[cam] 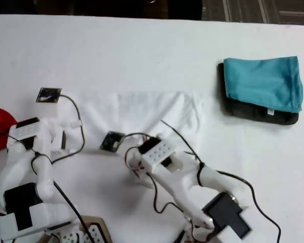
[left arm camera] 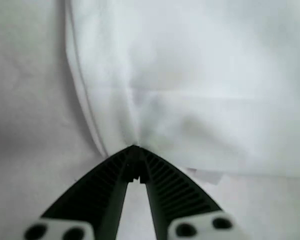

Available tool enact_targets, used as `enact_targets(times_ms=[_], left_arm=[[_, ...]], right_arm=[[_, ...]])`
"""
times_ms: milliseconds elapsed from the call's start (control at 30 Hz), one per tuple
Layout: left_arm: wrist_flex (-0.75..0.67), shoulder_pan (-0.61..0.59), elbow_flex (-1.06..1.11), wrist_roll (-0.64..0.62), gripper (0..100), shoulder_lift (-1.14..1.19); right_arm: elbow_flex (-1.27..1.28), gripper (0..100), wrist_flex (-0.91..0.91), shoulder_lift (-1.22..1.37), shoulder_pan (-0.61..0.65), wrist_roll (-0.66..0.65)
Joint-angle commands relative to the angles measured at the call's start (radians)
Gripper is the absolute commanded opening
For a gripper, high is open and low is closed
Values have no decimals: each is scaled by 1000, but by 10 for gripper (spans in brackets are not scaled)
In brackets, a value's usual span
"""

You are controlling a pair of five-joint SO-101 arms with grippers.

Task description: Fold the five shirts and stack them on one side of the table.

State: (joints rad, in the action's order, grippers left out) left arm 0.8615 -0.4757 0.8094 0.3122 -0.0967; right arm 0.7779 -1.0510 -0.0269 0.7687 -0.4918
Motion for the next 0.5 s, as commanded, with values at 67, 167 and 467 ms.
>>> enact_targets(times_ms=[67, 167, 467], left_arm=[[-32, -6, 1, -5, 27, 0], [-32, -6, 1, -5, 27, 0], [-32, -6, 1, -5, 27, 0]], right_arm=[[-2, 41, -22, 35, 7, -8], [-20, 19, -35, 30, -42, -11], [-193, 18, -197, -113, -236, -169]])
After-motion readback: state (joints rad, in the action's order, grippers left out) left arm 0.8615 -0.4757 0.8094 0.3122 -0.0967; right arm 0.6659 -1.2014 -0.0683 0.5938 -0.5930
